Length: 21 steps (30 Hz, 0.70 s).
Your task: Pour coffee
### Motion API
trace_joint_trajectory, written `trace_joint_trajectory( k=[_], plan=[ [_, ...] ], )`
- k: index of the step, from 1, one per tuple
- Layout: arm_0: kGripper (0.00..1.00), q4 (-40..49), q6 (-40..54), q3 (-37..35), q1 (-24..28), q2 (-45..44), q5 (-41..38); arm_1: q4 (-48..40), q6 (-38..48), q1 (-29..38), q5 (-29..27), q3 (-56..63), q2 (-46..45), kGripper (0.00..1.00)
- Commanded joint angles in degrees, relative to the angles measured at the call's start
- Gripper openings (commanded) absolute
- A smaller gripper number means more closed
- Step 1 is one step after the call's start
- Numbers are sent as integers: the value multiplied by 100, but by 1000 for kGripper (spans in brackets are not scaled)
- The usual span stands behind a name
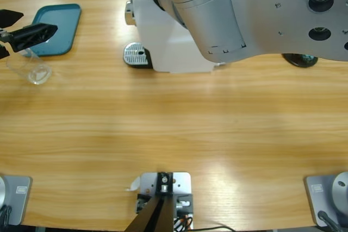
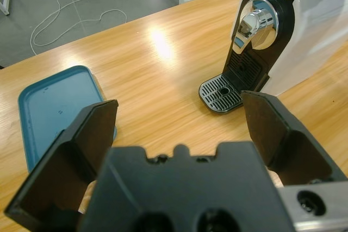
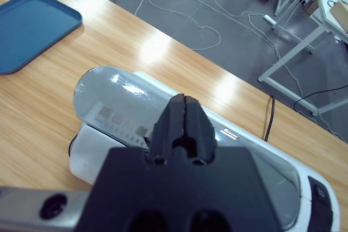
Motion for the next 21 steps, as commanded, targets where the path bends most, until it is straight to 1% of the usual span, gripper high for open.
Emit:
trace_joint_trajectory(
  k=[1, 3, 5, 6, 7, 9, 12, 14, 15, 18, 21],
  plan=[
    [996, 553, -379, -132, 56, -253, -126, 801, -82, 75, 494, 688, -529, 254],
    [996, 586, -364, -197, 213, -389, -109, 1225, -86, -24, 966, 605, -1101, 538],
    [991, 586, -96, -239, 503, -663, -72, 1687, 94, -140, 1250, 538, -1594, 885],
    [991, 614, 122, -265, 659, -814, -44, 1961, 169, -208, 1416, 537, -1842, 977],
    [991, 766, 251, -327, 833, -934, -37, 2246, 199, -266, 1561, 563, -2097, 999],
    [991, 1288, 302, -459, 1132, -1016, 11, 2881, 227, -382, 1799, 693, -2700, 1000],
    [996, 1825, 145, -411, 1160, -1118, 218, 3693, 226, -513, 1799, 932, -3430, 1000],
    [996, 2010, -62, -283, 1223, -1016, 468, 3812, 354, -625, 1797, 1380, -3908, 1000],
    [996, 2040, -243, -191, 1353, -951, 500, 3812, 437, -643, 1797, 1626, -4133, 1000],
    [996, 1866, -683, 104, 1545, -925, 512, 3759, 800, -644, 1802, 2282, -4701, 1000],
    [996, 1799, -705, 134, 1701, -726, 607, 3643, 1047, -644, 1844, 2769, -4950, 1000]
  ],
)
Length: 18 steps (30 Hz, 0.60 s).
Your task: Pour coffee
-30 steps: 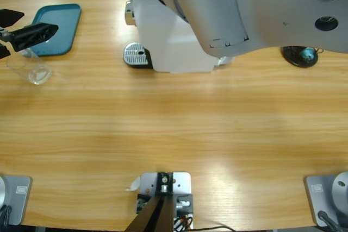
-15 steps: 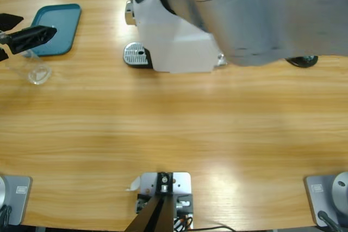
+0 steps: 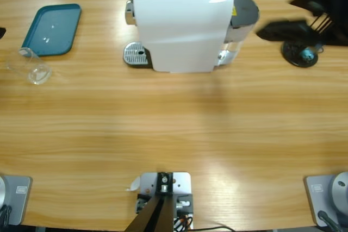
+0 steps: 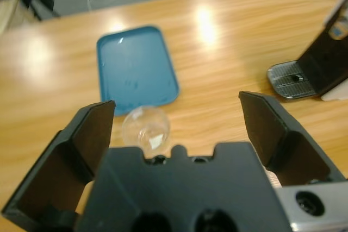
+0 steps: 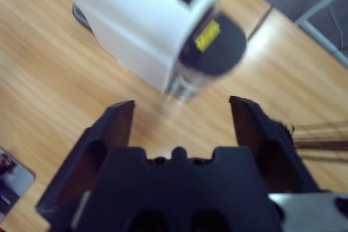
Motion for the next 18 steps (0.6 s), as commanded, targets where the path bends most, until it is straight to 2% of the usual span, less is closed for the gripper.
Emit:
trace_joint_trajectory(
  k=[1, 3, 8, 18],
  plan=[
    [996, -53, -460, 460, 503, 308, 254, -67, 675, -77, 164, 1477, -1241, 1000],
    [996, -104, -627, 425, 684, 594, 245, -195, 708, -77, 186, 1686, -1356, 1000],
    [996, -376, -1204, 657, 695, 1176, 164, -413, 752, -77, 182, 1997, -1465, 1000],
    [1000, -883, -1190, 803, 695, 1971, 145, -719, 829, -77, 159, 2273, -1567, 1000]
  ],
)
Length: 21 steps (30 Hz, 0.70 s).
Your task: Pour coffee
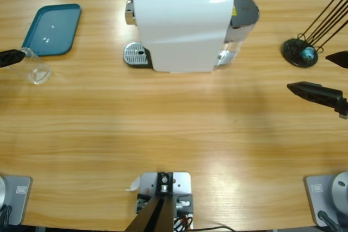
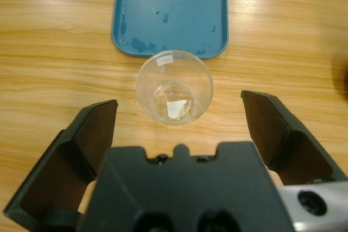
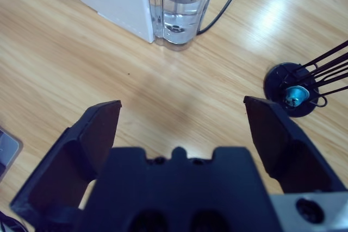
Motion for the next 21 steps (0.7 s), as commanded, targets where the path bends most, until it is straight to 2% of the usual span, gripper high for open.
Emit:
trace_joint_trajectory(
  k=[1, 21],
  plan=[
    [1000, -370, -36, 203, 42, 706, -20, -165, 86, -43, 42, 302, -157, 1000],
    [1000, -1057, -57, 168, 146, 1801, 338, -271, 147, -43, 20, 307, -115, 1000]
  ],
)
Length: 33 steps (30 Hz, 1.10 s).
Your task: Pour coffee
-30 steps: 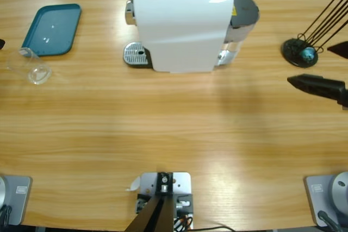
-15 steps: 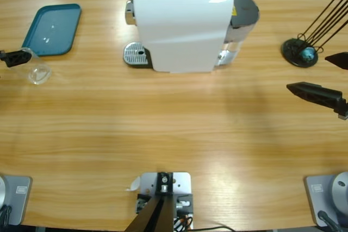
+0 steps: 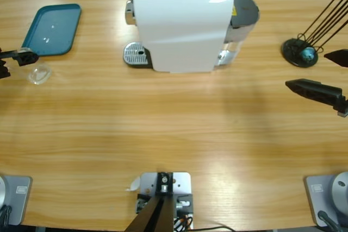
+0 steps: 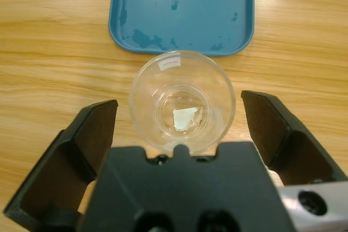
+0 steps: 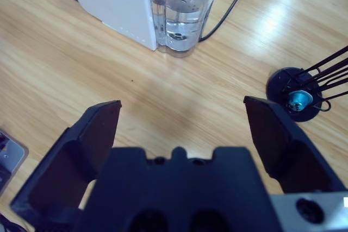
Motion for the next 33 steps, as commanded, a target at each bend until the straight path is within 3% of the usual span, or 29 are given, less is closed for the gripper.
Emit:
trace_joint_trajectory(
  k=[1, 12, 18, 20, 29, 33],
  plan=[
    [1000, -414, -59, 144, 143, 690, 69, -46, 114, -43, 12, 228, -78, 1000],
    [971, -521, -32, 69, 183, 1008, -11, -89, 132, -90, -9, 291, -77, 1000],
    [565, -521, 79, 65, 167, 990, -214, -106, 132, -139, -1, 312, -80, 999],
    [480, -521, 217, 65, 157, 1004, -473, -136, 141, -148, -1, 339, -82, 996],
    [480, -518, 1003, -118, -279, 632, -1939, -148, 141, -183, -9, 333, 4, 982],
    [480, 71, 1492, -826, -683, 110, -2637, -152, 139, -183, -1, 342, -8, 982]
  ],
)
